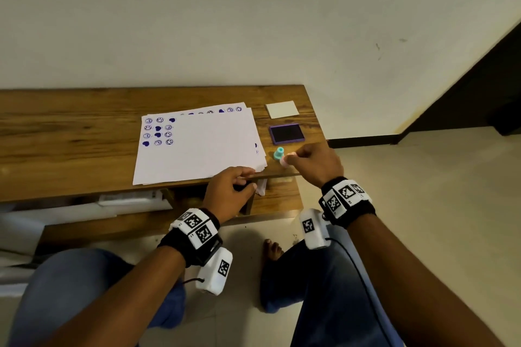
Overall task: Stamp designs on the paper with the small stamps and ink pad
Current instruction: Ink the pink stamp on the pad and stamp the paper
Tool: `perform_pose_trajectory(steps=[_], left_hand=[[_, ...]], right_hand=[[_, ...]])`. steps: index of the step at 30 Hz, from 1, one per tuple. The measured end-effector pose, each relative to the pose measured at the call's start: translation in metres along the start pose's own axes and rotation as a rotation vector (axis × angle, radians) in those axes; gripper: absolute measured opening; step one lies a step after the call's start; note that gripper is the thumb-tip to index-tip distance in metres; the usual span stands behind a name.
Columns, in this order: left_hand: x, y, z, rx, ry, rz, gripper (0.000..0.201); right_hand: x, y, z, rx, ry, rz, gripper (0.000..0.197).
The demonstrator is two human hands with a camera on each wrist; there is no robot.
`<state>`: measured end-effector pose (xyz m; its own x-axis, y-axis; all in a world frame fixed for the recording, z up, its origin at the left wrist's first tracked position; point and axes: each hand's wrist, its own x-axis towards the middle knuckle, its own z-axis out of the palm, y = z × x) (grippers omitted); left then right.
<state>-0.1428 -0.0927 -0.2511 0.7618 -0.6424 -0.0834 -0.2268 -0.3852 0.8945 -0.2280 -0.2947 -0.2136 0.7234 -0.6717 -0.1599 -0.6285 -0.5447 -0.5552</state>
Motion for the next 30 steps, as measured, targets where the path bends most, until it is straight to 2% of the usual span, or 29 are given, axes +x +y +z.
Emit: perform_pose_trajectory(steps=[4, 7, 14, 18, 22, 27, 30], left_hand=[[-0.016, -0.002, -0.012, -0.165, 0.008, -0.039, 0.053], [-0.024, -0.009, -0.028, -0.251, 0.013, -0.061, 0.059], [-0.024, -0.019, -0.044, -0.380, 0.121, -0.065, 0.028], [-0.015, -0.031, -0.042, -0.506, 0.222, -0.102, 0.028], [0.005, -0.041, -0.044, -0.518, 0.257, -0.113, 0.031], [0.030, -0.042, -0.044, -0.478, 0.237, -0.092, 0.031], [0.037, -0.042, -0.039, -0.464, 0.238, -0.074, 0.032]], right_hand=[[-0.031, -0.023, 0.032, 0.185, -0.061, -0.009, 0.032], [-0.044, -0.041, 0.056, 0.298, -0.113, 0.006, 0.032], [-0.043, -0.067, 0.077, 0.570, -0.188, -0.078, 0.028], [-0.025, -0.078, 0.096, 0.653, -0.184, -0.079, 0.024], [-0.006, -0.087, 0.113, 0.790, -0.166, -0.044, 0.023], [0.006, -0.079, 0.117, 0.937, -0.157, -0.002, 0.019], [0.012, -0.074, 0.113, 0.924, -0.134, -0.033, 0.018]])
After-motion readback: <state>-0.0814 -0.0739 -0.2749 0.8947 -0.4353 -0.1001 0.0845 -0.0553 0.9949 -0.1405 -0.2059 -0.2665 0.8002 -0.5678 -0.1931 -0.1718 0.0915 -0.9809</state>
